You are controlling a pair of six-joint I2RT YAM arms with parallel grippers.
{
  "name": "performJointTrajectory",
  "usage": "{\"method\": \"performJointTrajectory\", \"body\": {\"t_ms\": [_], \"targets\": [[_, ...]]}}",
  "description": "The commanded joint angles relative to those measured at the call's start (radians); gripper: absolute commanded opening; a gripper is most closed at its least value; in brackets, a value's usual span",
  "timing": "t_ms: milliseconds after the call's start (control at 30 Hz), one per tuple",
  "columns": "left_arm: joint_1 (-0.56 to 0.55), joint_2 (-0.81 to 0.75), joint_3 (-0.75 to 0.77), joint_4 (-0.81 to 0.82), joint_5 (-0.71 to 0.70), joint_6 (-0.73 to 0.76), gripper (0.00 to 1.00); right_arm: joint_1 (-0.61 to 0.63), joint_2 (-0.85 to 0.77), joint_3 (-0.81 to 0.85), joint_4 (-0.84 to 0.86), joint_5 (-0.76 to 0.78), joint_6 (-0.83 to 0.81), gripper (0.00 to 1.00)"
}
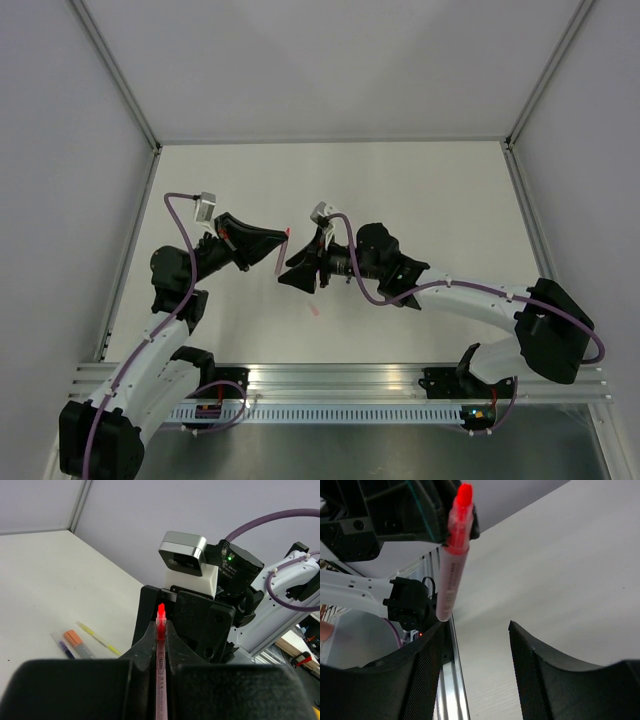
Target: Insert the pens into the pen caps
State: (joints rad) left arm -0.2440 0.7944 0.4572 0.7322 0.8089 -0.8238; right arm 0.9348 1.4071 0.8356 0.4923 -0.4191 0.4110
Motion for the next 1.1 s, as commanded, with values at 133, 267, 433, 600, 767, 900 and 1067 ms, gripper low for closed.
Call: {"method": "performJointTrajectory", "body": {"t_ms": [133, 267, 433, 600, 767, 900, 1067], "targets": [[-0.003, -0.032, 0.005, 0.036, -0.019, -0.035, 0.02, 0.022, -0.037, -0.009, 0.026, -0.07, -0.061, 0.61], [-0.003, -0.044, -0.003, 0.032, -0.028, -0.04, 0.02, 0.022, -0.046, -0.003, 0.057, -0.058, -0.02, 0.62], [-0.003, -0.066, -0.026, 0.042, -0.053, -0.041, 0.02, 0.022, -0.043, 0.005, 0.138, -0.014, 0.038, 0.62], [-0.003, -0.073, -0.034, 0.072, -0.065, -0.058, 0.02, 0.024, 0.009, 0.022, 0.238, -0.023, 0.113, 0.6], [-0.003, -0.083, -0.04, 0.079, -0.083, -0.049, 0.02, 0.029, 0.049, 0.02, 0.322, -0.037, 0.179, 0.49], [-0.003, -0.092, -0.067, 0.116, -0.102, -0.055, 0.02, 0.032, 0.073, 0.007, 0.399, -0.043, 0.222, 0.31], [-0.001, -0.104, -0.068, 0.11, -0.112, -0.064, 0.14, 0.03, 0.047, -0.016, 0.365, 0.006, 0.226, 0.0]]}}
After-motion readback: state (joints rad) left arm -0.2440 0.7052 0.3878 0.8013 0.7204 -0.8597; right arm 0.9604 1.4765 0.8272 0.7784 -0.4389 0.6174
